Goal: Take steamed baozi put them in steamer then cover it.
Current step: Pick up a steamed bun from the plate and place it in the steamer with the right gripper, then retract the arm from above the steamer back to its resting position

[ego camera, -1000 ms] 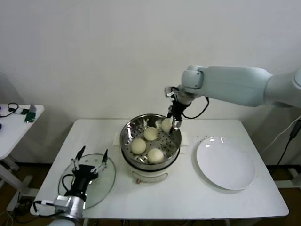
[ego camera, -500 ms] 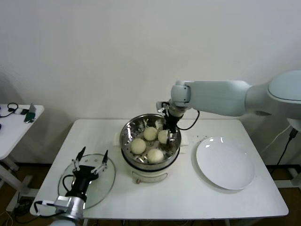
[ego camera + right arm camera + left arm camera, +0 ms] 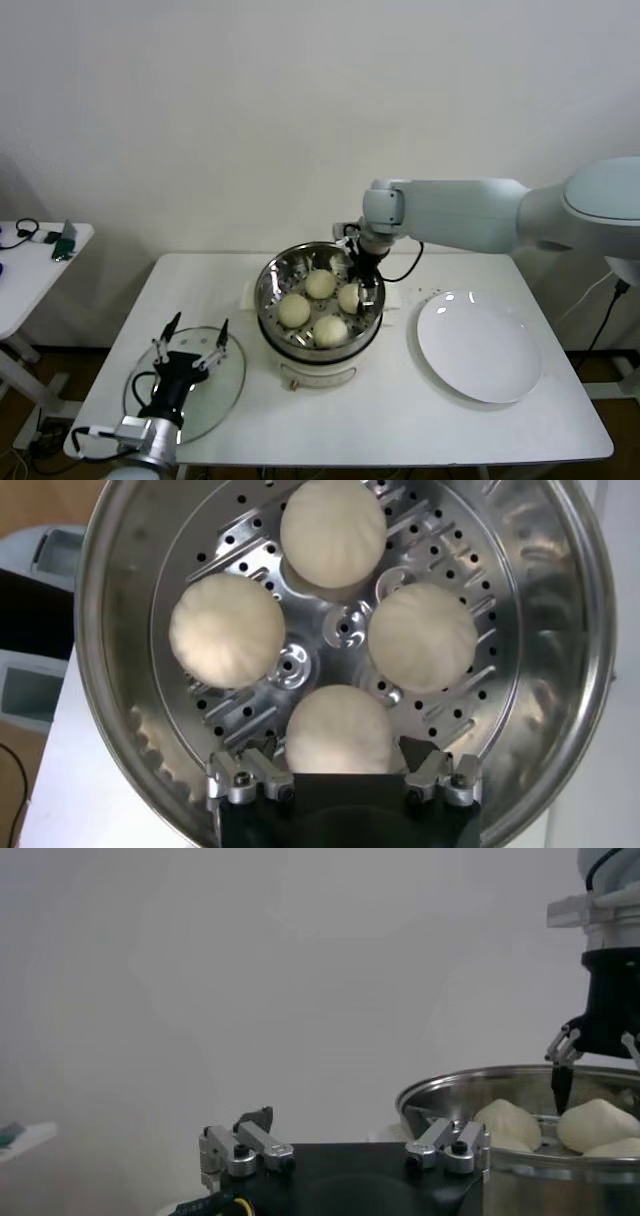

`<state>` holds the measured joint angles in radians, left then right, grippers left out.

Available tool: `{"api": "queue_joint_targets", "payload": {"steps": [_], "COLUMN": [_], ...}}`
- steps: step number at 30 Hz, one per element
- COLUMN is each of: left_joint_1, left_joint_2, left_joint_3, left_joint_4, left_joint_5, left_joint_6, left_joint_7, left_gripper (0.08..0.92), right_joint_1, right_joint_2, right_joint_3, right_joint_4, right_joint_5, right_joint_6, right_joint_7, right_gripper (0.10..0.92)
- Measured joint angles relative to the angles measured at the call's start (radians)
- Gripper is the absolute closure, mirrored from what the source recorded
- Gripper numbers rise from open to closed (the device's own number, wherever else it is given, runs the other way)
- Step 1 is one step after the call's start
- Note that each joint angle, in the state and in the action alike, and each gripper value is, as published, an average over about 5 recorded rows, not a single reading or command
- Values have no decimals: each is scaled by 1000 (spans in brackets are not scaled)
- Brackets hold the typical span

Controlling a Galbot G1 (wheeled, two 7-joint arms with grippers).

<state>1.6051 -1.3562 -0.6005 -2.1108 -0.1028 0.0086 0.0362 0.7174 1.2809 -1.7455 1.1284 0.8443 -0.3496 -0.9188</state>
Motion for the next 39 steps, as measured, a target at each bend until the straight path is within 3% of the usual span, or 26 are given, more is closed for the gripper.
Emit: {"api": "queue_joint_targets", "payload": {"steps": [15,28,39], "left_joint_1": [-12,-32,-55], "left_joint_2": [0,-15,-31], "left_joint_3": [-1,16,21], "left_joint_4": [12,32,47], "left_joint_5": [13,71,184], "left_joint_6": [-4,-12,-26], "left_joint_7": [-7,-10,-5], "left_gripper": [177,177,177], "right_joint_1": [58,-55,-475], "right_joint_2": [-132,-448,-673], "right_joint_3": [90,296,749], "right_joint_4": [70,262,396], "right_joint_5": [23,11,-44], "right_joint_6": [46,201,331], "right_joint_7": [20,284,506], "right_gripper": [203,203,203]}}
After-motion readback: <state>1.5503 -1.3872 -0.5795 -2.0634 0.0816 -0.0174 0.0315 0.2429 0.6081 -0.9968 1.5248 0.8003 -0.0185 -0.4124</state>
